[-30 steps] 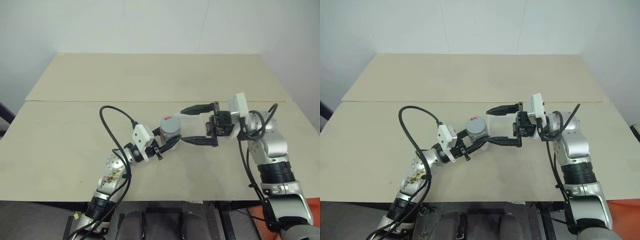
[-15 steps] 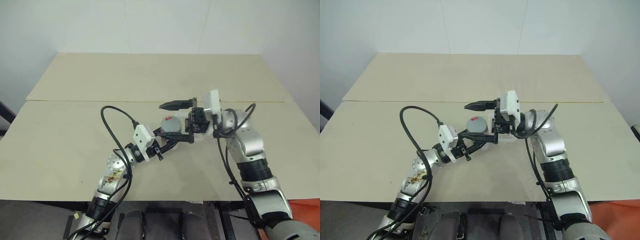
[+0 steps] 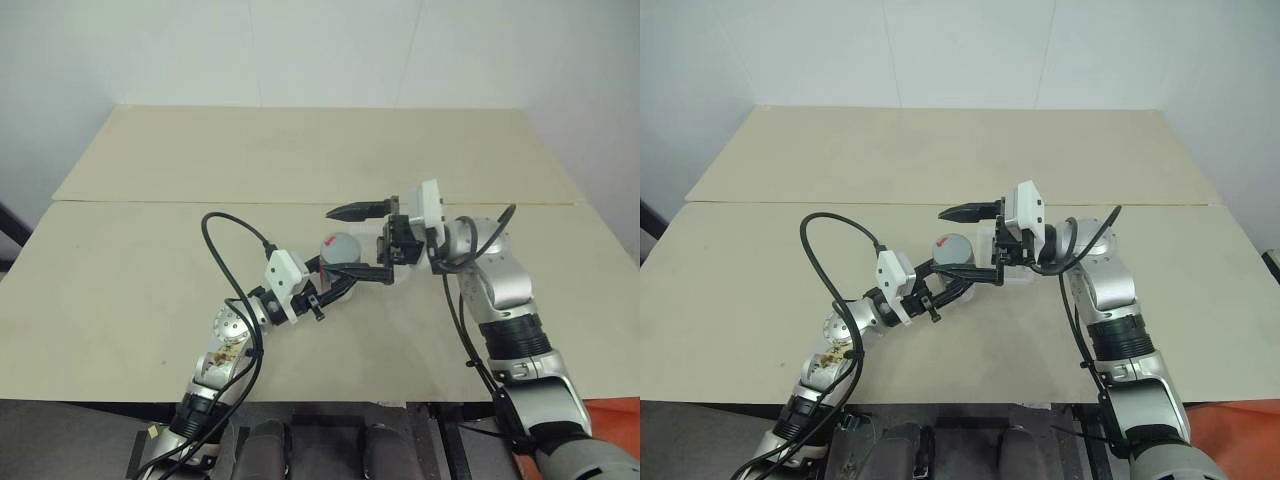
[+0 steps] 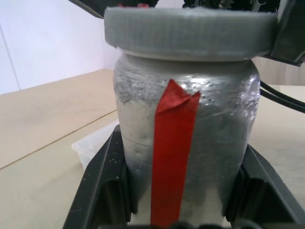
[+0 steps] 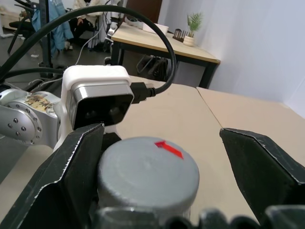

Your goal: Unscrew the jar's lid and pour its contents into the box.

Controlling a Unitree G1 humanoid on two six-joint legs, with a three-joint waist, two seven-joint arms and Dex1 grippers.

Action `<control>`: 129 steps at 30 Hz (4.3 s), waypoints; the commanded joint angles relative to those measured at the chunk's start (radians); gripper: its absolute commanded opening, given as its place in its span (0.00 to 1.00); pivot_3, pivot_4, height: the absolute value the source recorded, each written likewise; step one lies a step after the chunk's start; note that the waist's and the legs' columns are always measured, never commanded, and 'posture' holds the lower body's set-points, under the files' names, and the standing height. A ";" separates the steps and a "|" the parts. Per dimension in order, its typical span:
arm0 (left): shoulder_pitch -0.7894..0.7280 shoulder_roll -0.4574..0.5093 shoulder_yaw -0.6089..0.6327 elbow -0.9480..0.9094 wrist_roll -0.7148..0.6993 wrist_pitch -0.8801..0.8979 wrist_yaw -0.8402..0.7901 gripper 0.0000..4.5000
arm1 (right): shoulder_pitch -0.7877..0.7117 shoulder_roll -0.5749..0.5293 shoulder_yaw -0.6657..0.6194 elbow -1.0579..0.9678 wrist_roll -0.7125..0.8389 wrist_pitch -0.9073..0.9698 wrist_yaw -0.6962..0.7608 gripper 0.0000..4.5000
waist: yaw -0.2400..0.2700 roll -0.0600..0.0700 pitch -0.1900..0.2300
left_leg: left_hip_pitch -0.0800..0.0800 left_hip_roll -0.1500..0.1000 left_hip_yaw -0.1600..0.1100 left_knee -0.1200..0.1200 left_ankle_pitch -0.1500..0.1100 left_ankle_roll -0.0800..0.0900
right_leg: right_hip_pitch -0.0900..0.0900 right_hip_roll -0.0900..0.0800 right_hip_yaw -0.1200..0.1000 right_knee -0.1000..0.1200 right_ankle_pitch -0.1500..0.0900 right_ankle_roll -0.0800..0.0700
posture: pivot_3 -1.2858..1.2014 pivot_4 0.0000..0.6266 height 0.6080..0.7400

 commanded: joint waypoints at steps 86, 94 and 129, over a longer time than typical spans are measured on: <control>-0.012 0.018 -0.022 0.020 0.032 -0.097 -0.048 0.43 | 0.044 -0.055 -0.039 -0.178 0.107 0.249 -0.087 0.64 | 0.001 0.000 0.000 | 0.000 0.000 0.000 0.000 0.000 0.000 | 0.000 0.000 0.000 0.000 0.000 0.000 | 0.52 0.24 1.00; -0.010 0.017 -0.024 0.027 0.031 -0.106 -0.046 0.43 | 0.036 -0.054 -0.082 -0.184 0.211 0.383 -0.102 0.64 | 0.002 0.000 0.000 | 0.000 0.000 0.000 0.000 0.000 0.000 | 0.000 0.000 0.000 0.000 0.000 0.000 | 0.52 0.24 1.00; 0.061 0.199 0.088 -0.259 0.037 0.186 0.092 0.43 | 0.614 -0.223 -0.297 -0.269 -0.068 0.501 -0.582 0.81 | 0.000 0.000 0.000 | 0.001 0.000 0.001 0.000 0.000 0.000 | 0.001 0.000 0.002 -0.001 0.000 0.001 | 0.52 0.24 1.00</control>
